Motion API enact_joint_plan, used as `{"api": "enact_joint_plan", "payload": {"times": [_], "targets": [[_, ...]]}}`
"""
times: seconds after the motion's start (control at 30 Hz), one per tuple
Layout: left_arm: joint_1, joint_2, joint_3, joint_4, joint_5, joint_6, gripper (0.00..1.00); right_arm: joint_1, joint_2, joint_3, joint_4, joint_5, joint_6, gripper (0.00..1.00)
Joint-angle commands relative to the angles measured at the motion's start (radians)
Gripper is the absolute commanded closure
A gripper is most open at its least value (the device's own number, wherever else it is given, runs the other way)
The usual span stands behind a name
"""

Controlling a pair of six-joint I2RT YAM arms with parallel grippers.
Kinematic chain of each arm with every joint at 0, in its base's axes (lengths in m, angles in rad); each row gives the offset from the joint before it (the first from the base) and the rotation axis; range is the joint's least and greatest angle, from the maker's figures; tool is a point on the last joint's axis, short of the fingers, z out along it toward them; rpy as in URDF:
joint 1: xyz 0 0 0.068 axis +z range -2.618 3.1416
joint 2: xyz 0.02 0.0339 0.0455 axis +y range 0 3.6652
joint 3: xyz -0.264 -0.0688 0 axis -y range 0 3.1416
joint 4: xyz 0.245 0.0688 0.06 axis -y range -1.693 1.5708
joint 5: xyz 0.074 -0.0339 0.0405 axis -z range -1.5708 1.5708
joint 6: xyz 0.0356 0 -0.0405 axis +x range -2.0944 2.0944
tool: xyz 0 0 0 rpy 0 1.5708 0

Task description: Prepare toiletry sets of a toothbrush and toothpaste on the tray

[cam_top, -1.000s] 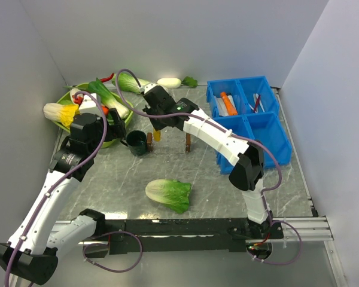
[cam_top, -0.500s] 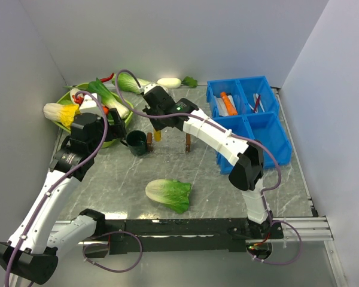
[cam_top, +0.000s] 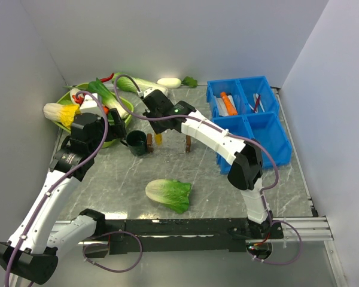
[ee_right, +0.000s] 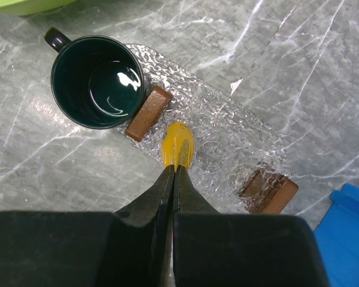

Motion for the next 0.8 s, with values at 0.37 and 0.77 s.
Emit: {"api": "enact_joint_plan", "payload": {"times": [0.37,0.77], "targets": [[-0.003,0.002,0.015,0.037,-0.005,0.012,0.04,0.002,0.02,-0.018,0.067,-0.005,-0.023,1.0],[-0.003,0.003,0.014,0.039,-0.006,0.012,0.04,0.002,0.029,-0.047,0.106,-0.003,-0.042,1.0]]}}
